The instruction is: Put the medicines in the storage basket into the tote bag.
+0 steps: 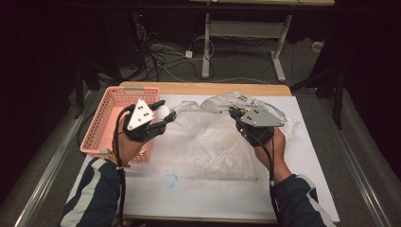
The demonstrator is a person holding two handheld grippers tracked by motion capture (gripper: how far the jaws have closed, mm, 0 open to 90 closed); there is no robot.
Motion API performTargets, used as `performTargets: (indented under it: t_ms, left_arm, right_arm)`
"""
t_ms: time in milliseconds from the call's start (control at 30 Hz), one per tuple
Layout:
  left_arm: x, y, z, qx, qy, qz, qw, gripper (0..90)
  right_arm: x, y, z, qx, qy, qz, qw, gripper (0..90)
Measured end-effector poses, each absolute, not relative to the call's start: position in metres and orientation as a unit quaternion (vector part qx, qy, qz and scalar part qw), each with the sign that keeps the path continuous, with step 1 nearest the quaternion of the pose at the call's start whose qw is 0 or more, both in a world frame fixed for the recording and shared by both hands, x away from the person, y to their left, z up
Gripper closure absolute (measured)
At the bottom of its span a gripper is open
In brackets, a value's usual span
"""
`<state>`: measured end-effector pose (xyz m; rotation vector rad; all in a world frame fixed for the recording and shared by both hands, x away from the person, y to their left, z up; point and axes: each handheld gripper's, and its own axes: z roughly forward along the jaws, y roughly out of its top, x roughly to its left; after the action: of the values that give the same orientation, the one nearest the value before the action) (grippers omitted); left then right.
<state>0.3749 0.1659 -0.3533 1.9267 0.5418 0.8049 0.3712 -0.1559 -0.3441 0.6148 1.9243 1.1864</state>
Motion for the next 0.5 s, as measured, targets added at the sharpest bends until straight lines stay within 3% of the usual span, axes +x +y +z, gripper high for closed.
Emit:
performTargets:
  t_ms: [500]
  left_arm:
    - [0.378, 0.087, -0.395, 0.84, 0.151, 0.266, 0.447, 48.1]
  right_arm:
    - [0.37, -0.149, -0.35, 0.241, 0.765, 0.466, 0.373, 90.0]
